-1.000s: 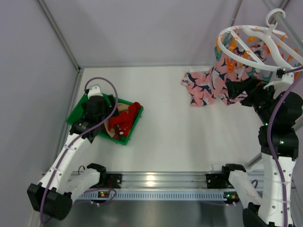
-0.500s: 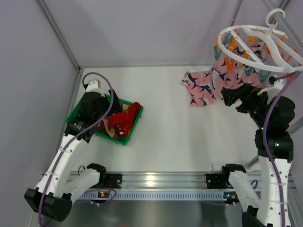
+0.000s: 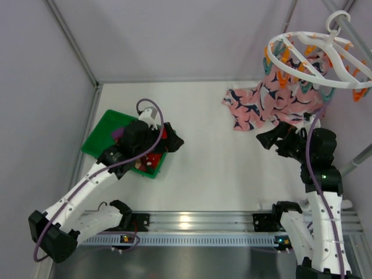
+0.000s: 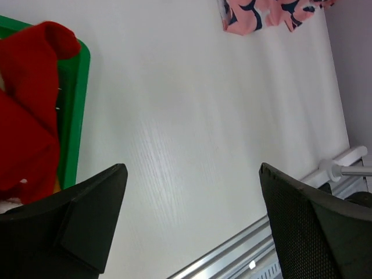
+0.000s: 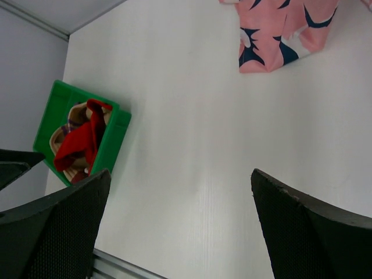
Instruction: Remove the socks clipped to the hanger
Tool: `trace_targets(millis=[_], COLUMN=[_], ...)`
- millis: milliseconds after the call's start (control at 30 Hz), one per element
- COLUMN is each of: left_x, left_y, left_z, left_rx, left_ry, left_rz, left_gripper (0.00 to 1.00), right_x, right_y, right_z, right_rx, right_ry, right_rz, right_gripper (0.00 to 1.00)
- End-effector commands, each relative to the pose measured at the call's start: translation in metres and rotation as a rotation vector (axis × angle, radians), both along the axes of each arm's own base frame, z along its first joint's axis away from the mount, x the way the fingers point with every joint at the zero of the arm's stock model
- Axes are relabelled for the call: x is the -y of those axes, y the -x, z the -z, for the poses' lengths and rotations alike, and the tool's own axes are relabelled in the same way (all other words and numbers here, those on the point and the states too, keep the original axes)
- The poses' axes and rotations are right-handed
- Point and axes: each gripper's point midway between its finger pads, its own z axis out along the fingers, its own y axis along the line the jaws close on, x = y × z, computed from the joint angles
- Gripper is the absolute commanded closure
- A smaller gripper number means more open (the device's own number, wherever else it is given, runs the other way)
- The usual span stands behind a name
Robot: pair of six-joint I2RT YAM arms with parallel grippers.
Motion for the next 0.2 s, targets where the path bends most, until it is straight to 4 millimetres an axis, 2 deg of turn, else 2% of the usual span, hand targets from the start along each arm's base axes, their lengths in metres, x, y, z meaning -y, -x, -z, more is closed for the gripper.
trace_targets(millis=[0,133,167], left_x=[0.021,0.027,0.032], left_y=[0.005,0.013,0.015], left_z=[-0.011,-0.008,-0.015], left_rx=[0.028,0.030,0.053], left_ry=[0.105,0.148,0.180], left_rz=[0.041,0.081,0.109], left_gripper=[0.01,0.01,0.02], right_x=[-0.009,-0.016,-0.017], right_y=[0.004,0.004,0.004], right_z=[0.012,0.043,0.047], right_rx=[0.012,-0.048,-0.050], right_ry=[-0.022,-0.033,-0.031], right_rz=[-0.049,-0.100,-0.115], right_gripper=[0.01,0.01,0.01])
